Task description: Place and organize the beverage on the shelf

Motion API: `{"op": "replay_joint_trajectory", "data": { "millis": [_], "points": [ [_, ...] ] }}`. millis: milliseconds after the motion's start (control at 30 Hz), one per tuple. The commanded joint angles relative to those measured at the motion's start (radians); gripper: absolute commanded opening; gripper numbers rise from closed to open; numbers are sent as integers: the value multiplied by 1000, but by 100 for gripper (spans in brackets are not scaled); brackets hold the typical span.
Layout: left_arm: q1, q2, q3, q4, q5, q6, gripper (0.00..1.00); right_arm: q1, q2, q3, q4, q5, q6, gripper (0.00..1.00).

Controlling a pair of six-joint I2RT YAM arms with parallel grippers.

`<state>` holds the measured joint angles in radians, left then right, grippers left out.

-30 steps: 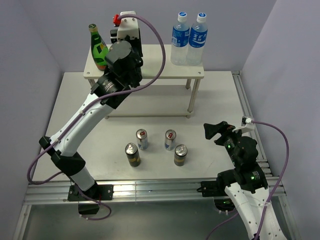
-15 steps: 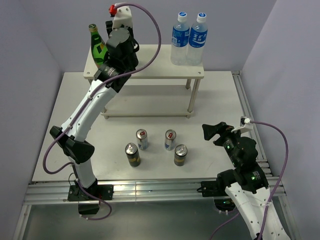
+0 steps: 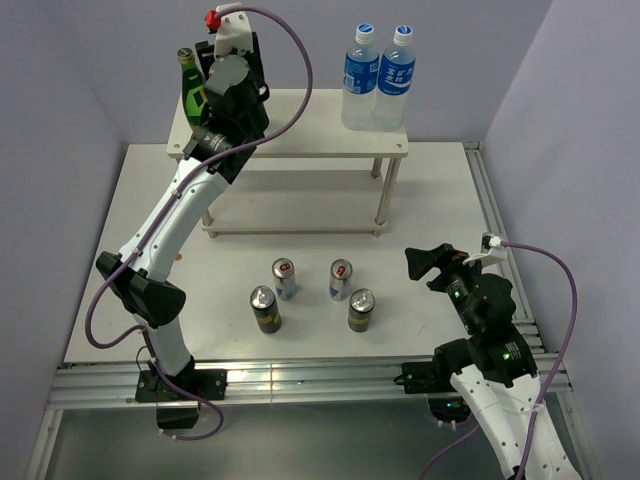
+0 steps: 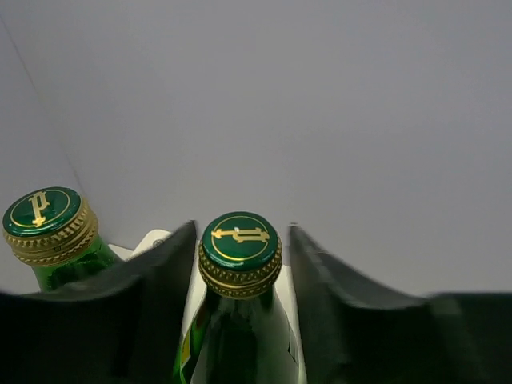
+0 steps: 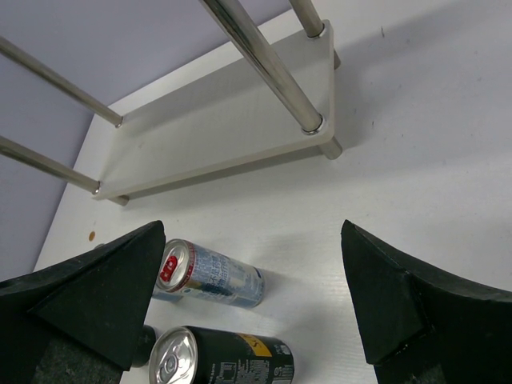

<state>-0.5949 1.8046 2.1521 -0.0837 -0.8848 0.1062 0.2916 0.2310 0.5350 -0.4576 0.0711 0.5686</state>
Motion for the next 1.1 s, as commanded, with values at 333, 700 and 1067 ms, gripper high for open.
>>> {"op": "replay_joint_trajectory", "data": {
  "millis": [333, 700, 1067],
  "points": [
    [-12, -80, -29, 42, 30, -46, 99, 12, -4, -4, 25, 22, 5, 97],
    [-153, -217, -224, 105, -135, 19, 99, 12, -1, -3, 25, 27, 4, 97],
    [-628, -554, -541, -515, -439, -443, 94, 14, -2, 6, 11, 19, 4, 97]
  ]
}}
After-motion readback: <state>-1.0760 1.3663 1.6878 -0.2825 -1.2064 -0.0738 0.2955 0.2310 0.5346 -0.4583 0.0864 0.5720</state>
